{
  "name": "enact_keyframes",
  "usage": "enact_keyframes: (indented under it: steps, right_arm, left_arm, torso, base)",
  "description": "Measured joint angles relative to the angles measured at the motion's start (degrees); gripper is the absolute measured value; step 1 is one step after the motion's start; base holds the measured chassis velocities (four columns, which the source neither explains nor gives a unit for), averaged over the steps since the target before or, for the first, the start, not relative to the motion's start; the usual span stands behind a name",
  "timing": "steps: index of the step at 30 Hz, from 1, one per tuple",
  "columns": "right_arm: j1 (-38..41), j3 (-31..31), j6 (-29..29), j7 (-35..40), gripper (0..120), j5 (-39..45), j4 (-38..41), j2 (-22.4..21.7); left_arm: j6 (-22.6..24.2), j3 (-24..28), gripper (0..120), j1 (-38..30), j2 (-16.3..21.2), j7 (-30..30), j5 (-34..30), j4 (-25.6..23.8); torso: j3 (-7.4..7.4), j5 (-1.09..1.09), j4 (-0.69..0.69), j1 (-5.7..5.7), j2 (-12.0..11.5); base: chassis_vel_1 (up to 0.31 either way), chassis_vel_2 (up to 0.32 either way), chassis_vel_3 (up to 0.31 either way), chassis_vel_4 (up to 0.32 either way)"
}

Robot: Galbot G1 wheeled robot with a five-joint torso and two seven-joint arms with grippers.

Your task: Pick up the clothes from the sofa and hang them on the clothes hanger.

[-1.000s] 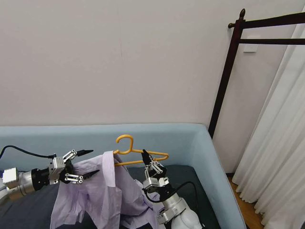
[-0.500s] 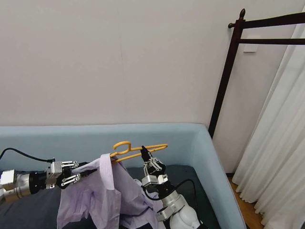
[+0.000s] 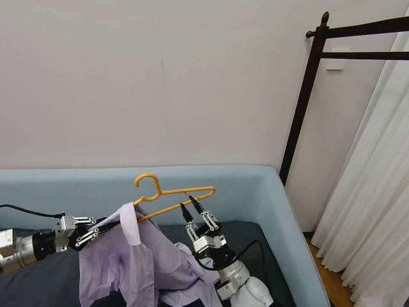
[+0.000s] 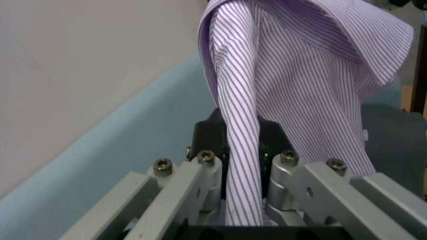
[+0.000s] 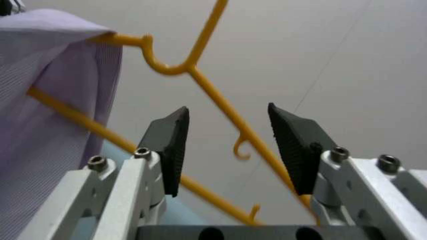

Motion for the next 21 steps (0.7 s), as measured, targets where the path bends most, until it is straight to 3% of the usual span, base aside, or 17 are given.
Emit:
enact_keyframes:
  steps: [5,6,8,10,12,16,21]
  right_arm:
    - [0.9,-1.0,-0.3,-4.7,68,15.5,-8.1,-0.2]
    - [0.9,-1.0,-0.3,-4.7,68,15.5,-8.1,-0.2]
    - [3.2,-1.0,-4.0,-9.1,81,24.6,-15.4,0.7]
    - [4.0,-1.0,-5.3,-10.6,85,27.2,-17.5,1.1]
    - [6.4,-1.1,-9.9,-16.9,94,35.7,-22.8,2.6]
    - [9.0,-0.9,-14.4,-24.4,100,41.2,-28.9,4.9]
    - [12.2,0.1,-17.1,-27.8,100,39.1,-38.1,8.6]
  left_arm:
    - [-1.4,-0.6,7,1.1,-3.3,1.0,2.2,4.5]
    - [-1.4,-0.6,7,1.1,-3.3,1.0,2.2,4.5]
    - [-3.1,-0.9,7,1.6,-6.1,1.4,5.3,8.6]
    - [-3.5,-0.9,7,1.6,-6.8,1.5,6.0,9.6]
    - [-4.6,-1.2,7,2.2,-8.9,1.8,8.0,12.3]
    - [-5.9,-1.3,7,3.2,-10.5,1.9,10.7,14.6]
    - [-7.9,-2.0,7,4.0,-12.4,1.5,14.4,17.7]
  torso:
    - [0.00,0.00,-0.01,0.00,0.0]
    - [0.00,0.00,-0.01,0.00,0.0]
    - [0.00,0.00,0.01,0.00,0.0]
    - [0.00,-0.01,0.01,0.00,0.0]
    - [0.00,-0.01,0.00,0.00,0.0]
    - [0.01,-0.01,0.01,0.00,0.0]
    - [0.00,0.00,0.00,0.00,0.0]
  base:
    - [0.000,0.000,0.000,0.000]
    - [0.000,0.000,0.000,0.000]
    - [0.000,0.000,0.000,0.000]
    - [0.000,0.000,0.000,0.000]
    - [0.000,0.000,0.000,0.000]
    - [0.000,0.000,0.000,0.000]
    - [0.000,0.000,0.000,0.000]
